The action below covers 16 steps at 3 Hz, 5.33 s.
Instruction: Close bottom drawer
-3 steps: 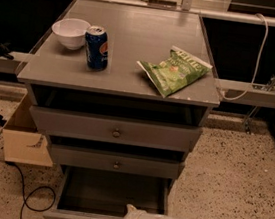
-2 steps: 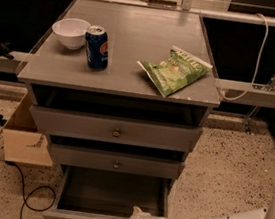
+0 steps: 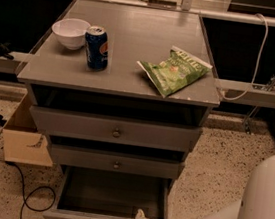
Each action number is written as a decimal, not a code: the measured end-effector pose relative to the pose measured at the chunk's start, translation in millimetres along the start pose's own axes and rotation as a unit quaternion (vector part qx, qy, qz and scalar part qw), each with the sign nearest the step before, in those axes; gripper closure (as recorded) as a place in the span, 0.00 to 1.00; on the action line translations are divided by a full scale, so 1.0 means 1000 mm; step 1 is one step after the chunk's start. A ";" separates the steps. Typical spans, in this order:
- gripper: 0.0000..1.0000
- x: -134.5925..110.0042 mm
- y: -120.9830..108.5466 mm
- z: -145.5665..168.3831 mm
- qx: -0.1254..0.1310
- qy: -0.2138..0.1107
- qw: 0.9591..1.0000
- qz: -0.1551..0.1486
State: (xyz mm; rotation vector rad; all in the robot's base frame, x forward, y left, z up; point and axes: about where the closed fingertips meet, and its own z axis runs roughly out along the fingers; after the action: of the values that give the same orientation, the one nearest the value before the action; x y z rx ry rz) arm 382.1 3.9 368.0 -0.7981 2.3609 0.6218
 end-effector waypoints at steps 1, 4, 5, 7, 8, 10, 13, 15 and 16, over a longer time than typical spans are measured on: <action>0.00 0.011 -0.008 -0.003 0.020 -0.007 1.000 0.019; 0.00 0.035 -0.047 0.005 0.061 -0.008 0.996 0.066; 0.00 0.037 -0.048 0.010 0.026 -0.025 0.995 0.092; 0.00 0.041 -0.049 0.008 0.006 -0.031 0.996 0.088; 0.00 0.053 -0.055 0.009 0.010 -0.031 0.998 0.062; 0.00 0.081 -0.054 0.005 -0.008 -0.009 1.000 0.015; 0.00 0.090 -0.037 -0.007 0.004 0.029 0.997 -0.074; 0.00 0.100 -0.051 0.008 0.032 -0.001 0.997 -0.068; 0.00 0.100 -0.051 0.008 0.032 -0.001 0.997 -0.068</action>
Offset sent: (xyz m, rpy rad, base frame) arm -0.0006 -0.0418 -0.0333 -0.0381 0.0144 -0.1773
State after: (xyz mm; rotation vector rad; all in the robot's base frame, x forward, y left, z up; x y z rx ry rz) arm 352.3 -66.9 286.4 -0.9202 2.2903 0.4871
